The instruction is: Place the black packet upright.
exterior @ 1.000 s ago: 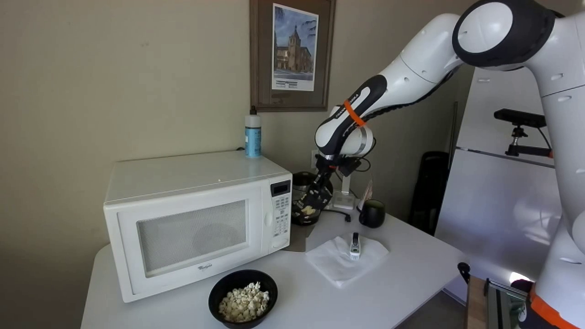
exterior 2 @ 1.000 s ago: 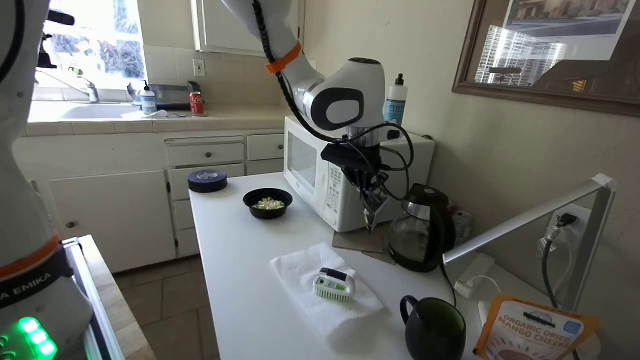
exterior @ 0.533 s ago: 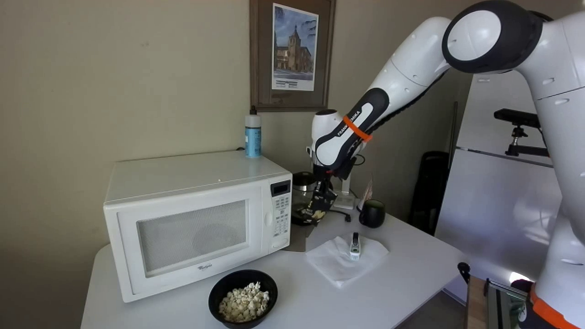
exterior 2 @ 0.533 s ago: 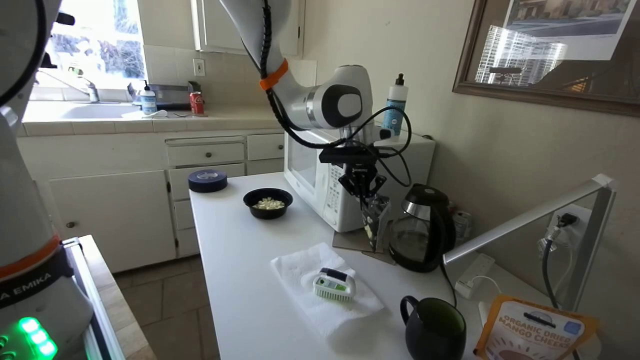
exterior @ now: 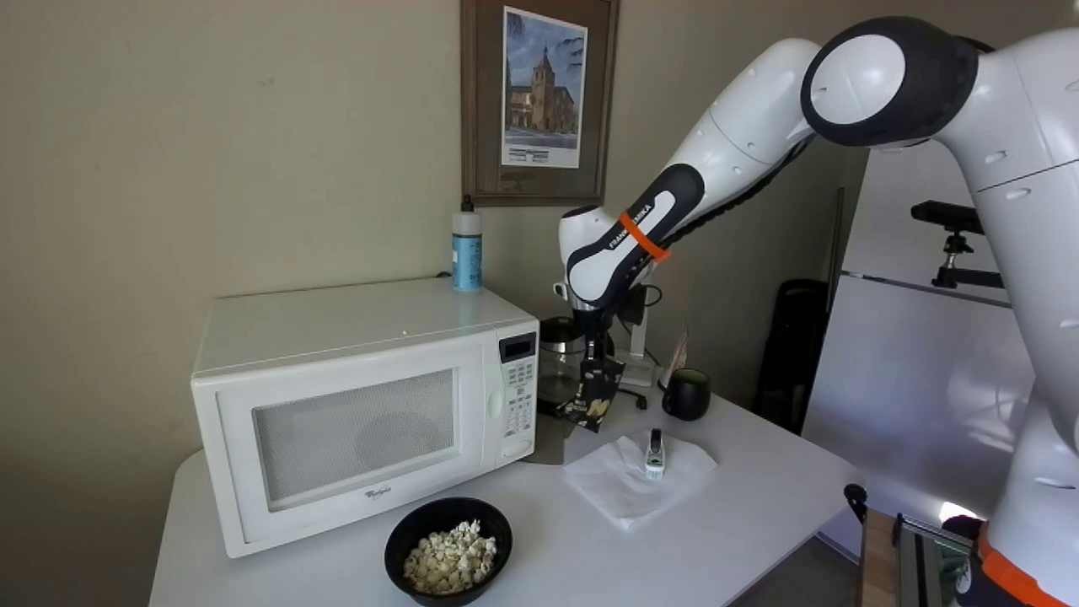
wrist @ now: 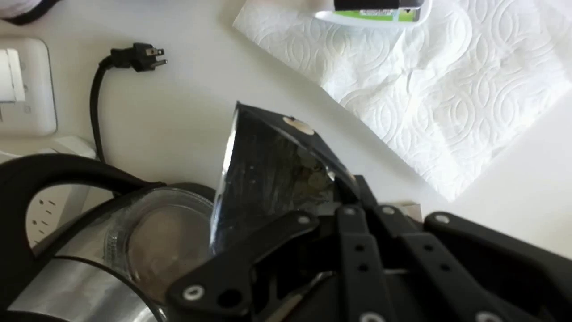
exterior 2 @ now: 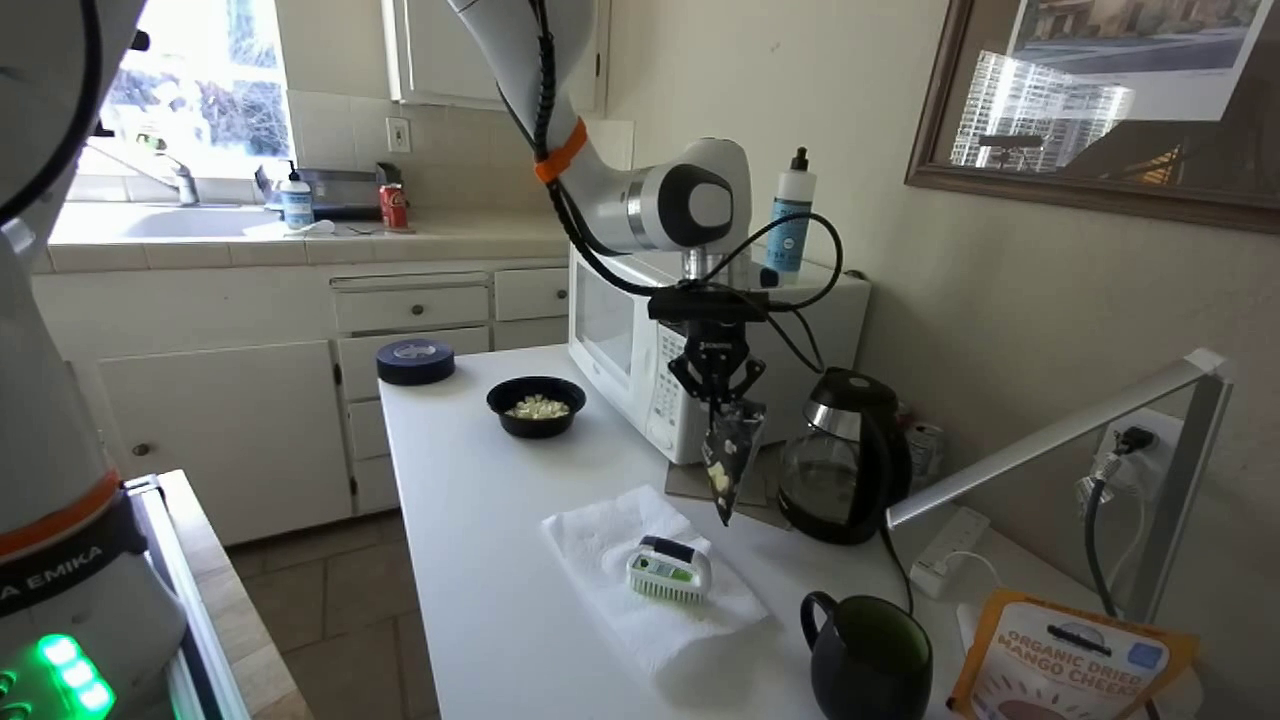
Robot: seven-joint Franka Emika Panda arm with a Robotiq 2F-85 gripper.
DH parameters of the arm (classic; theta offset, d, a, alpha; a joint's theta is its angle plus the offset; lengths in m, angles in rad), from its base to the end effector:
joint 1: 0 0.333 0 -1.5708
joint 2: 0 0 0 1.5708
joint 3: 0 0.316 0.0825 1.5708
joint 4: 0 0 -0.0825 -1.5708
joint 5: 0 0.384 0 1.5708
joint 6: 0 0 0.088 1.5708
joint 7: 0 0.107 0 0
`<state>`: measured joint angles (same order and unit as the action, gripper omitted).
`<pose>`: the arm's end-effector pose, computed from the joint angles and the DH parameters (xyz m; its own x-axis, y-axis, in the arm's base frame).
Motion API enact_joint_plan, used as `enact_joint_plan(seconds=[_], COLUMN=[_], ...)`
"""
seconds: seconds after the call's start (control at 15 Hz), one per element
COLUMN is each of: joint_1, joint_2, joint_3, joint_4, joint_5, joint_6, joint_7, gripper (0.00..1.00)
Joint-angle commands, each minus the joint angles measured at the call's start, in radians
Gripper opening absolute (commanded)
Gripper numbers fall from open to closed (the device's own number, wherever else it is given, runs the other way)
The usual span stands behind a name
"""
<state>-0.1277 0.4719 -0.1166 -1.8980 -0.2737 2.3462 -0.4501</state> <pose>0.6114 -0.1527 0.2527 0.9117 0.3831 -0.1485 0.4068 -0.8926 0.1944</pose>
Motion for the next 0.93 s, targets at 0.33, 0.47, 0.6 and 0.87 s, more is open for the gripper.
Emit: enact_joint_plan(seconds=[0.33, 0.47, 0.6, 0.87], joint_1=[-0.037, -0.048, -0.041, -0.03], joint_2=[0.182, 0.212, 0.233, 0.239], joint_3=[0.036, 0.045, 0.034, 0.027], joint_4=[0.179, 0.21, 0.23, 0.256], joint_5=[-0.139, -0.138, -0.141, -0.13], joint_6=[0.12, 0.108, 0.076, -0.021], joint_7=[-0.302, -0.38, -0.428, -0.477], gripper=[0.0, 0.0, 0.0, 0.0])
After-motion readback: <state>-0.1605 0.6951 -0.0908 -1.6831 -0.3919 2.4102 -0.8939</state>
